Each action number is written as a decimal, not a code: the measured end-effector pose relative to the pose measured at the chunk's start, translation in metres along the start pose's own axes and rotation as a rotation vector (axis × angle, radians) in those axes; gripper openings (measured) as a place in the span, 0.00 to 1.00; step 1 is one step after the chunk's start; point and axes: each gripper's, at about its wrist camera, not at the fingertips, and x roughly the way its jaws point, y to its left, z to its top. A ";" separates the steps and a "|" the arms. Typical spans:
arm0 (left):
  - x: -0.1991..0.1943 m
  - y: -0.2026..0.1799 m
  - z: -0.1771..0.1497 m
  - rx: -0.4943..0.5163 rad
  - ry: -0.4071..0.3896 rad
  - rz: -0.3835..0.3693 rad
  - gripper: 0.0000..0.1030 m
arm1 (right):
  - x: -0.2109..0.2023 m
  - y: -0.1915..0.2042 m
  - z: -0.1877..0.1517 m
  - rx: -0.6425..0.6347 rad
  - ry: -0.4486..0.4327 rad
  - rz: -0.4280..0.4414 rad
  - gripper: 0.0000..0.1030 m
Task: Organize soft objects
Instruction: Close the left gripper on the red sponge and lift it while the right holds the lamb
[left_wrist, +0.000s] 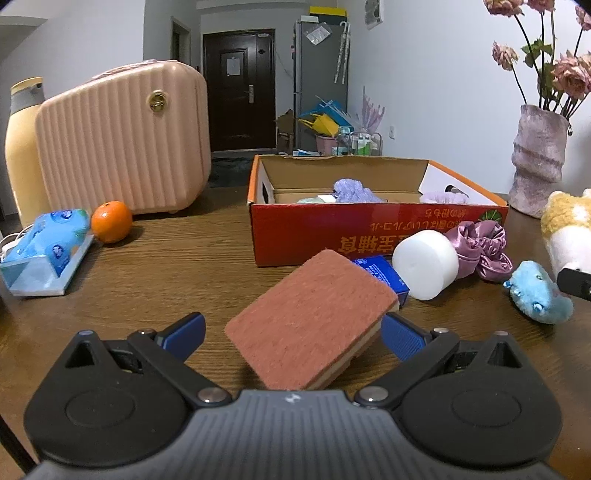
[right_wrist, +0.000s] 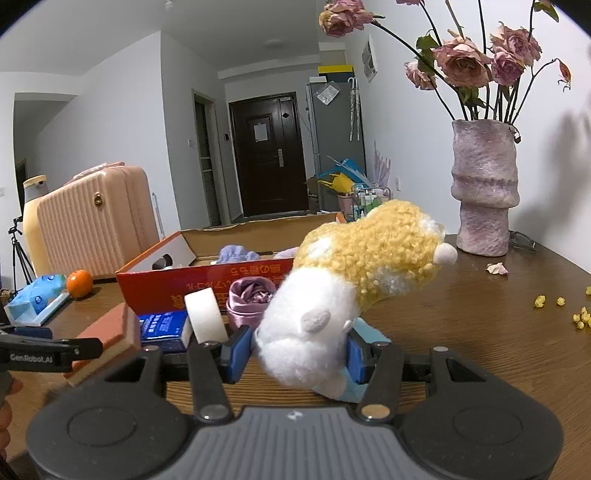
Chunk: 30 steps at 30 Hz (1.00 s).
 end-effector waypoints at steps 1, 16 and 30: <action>0.003 -0.001 0.001 0.008 0.005 -0.003 1.00 | 0.000 -0.001 0.000 -0.002 0.000 -0.001 0.50; 0.040 0.015 0.004 -0.016 0.110 -0.096 1.00 | 0.009 0.001 -0.006 -0.019 0.034 0.000 0.50; 0.037 0.015 0.001 -0.009 0.125 -0.098 0.90 | 0.007 0.004 -0.007 -0.031 0.026 0.016 0.50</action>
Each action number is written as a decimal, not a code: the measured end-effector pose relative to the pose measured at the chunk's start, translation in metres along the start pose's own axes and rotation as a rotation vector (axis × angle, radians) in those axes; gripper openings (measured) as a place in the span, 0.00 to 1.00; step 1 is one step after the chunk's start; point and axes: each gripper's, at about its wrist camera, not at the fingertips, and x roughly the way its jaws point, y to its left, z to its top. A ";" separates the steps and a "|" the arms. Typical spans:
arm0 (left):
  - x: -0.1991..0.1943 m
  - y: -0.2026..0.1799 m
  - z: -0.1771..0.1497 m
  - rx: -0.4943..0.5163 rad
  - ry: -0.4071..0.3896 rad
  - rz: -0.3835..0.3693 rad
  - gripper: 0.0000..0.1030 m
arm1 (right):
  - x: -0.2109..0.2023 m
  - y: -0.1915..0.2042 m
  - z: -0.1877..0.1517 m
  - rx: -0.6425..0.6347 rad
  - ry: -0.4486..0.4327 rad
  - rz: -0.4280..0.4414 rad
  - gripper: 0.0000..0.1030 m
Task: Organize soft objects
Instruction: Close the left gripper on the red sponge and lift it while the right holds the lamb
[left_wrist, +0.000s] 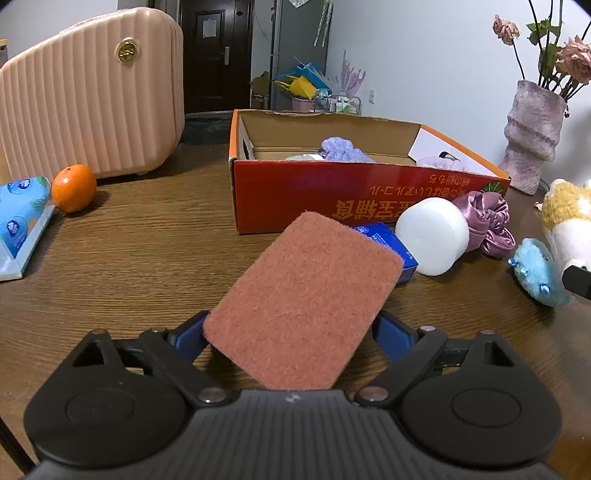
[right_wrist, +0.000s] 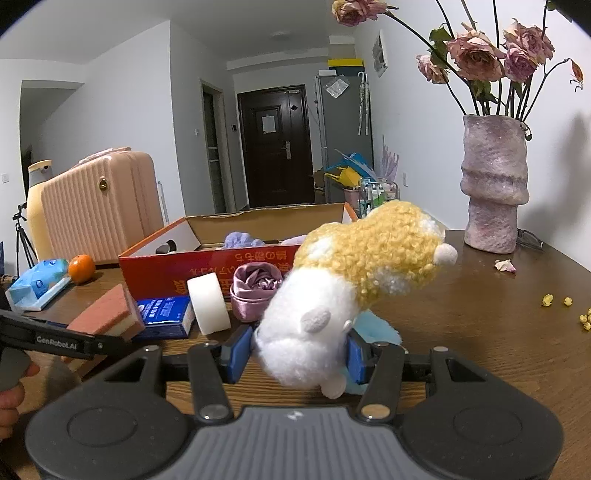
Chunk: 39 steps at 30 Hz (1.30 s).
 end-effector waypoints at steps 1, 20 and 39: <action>-0.001 0.000 0.000 -0.001 -0.005 0.007 0.90 | 0.000 0.000 0.000 -0.001 0.000 0.002 0.50; -0.043 -0.002 -0.009 -0.044 -0.142 0.112 0.90 | -0.005 0.006 -0.001 -0.026 -0.013 0.030 0.50; -0.088 -0.018 -0.015 -0.083 -0.279 0.143 0.90 | -0.012 0.010 -0.001 -0.040 -0.049 0.043 0.50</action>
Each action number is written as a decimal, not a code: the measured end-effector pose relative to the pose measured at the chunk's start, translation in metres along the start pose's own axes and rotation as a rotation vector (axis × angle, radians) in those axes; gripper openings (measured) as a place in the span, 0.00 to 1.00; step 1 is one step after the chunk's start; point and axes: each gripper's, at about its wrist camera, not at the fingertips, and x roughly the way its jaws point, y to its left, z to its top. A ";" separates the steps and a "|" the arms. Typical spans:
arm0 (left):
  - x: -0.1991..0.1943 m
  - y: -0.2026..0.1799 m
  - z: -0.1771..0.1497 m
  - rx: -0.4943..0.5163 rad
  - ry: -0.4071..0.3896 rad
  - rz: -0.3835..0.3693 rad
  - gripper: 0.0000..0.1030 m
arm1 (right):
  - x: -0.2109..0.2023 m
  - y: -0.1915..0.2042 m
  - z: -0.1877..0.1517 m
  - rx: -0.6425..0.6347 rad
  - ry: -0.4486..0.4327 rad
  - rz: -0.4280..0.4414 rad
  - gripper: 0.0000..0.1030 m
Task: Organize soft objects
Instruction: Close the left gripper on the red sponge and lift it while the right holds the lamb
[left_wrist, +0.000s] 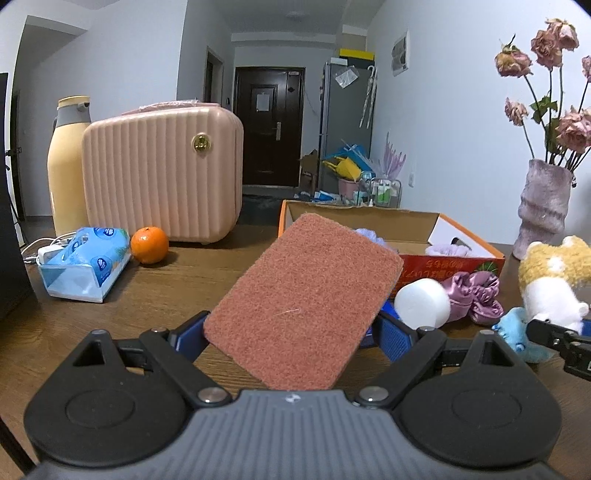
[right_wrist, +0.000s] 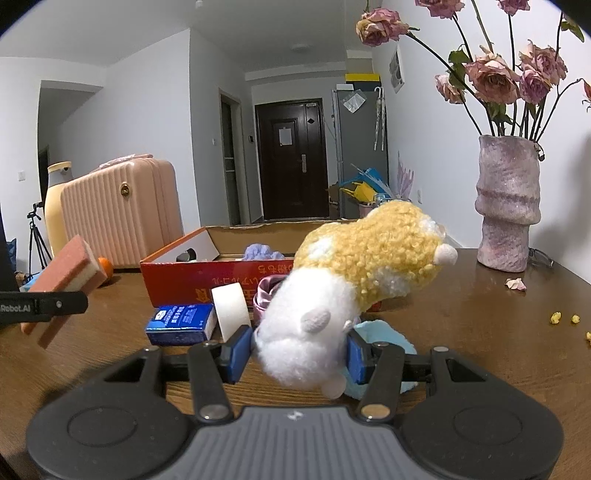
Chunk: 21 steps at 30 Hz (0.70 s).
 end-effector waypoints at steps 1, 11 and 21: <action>-0.002 -0.001 0.000 0.003 -0.005 -0.001 0.90 | -0.001 0.000 0.000 -0.001 -0.004 0.003 0.50; -0.007 -0.007 0.000 0.013 -0.027 -0.007 0.90 | -0.005 0.004 0.002 -0.005 -0.033 0.017 0.50; -0.002 -0.010 0.008 0.005 -0.042 0.000 0.90 | -0.006 0.009 0.005 -0.005 -0.070 0.032 0.50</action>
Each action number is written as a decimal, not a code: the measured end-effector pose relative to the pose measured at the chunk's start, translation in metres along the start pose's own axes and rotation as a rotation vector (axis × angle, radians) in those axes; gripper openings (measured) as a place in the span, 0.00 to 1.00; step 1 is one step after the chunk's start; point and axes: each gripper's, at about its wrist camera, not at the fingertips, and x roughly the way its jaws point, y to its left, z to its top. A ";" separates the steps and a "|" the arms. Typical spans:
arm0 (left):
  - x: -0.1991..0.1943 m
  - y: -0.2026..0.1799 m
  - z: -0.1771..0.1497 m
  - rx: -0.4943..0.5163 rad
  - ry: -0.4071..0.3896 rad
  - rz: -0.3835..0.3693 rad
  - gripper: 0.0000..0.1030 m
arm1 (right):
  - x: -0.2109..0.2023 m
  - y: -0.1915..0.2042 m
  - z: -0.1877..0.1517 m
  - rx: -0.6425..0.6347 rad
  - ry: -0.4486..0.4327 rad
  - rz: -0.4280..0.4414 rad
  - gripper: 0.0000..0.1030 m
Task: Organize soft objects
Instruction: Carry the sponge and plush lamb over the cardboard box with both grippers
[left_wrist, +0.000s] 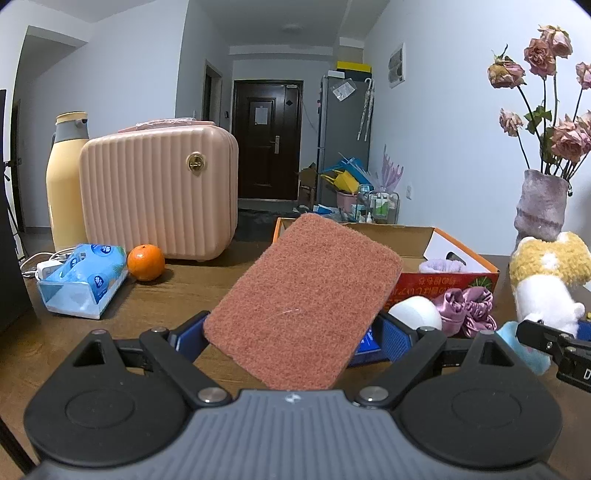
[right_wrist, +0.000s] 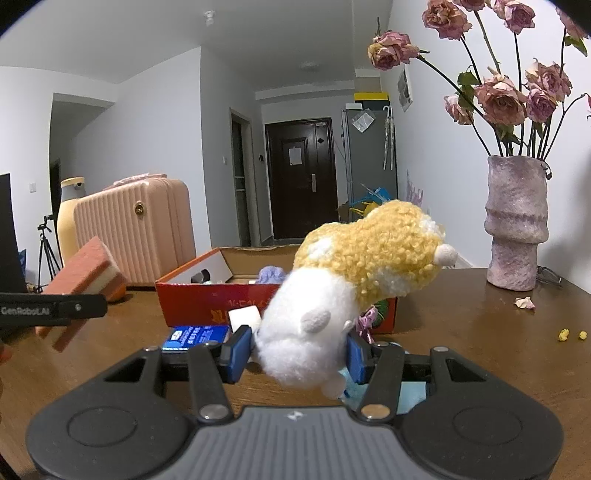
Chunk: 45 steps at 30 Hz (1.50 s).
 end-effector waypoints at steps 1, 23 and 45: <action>0.001 0.000 0.001 -0.002 0.000 -0.005 0.90 | 0.001 0.001 0.001 0.002 -0.004 0.001 0.50; 0.031 0.001 0.036 -0.066 -0.056 -0.023 0.90 | 0.035 0.026 0.023 0.026 -0.064 0.017 0.50; 0.071 0.007 0.066 -0.122 -0.093 0.007 0.90 | 0.084 0.045 0.049 0.022 -0.104 0.028 0.50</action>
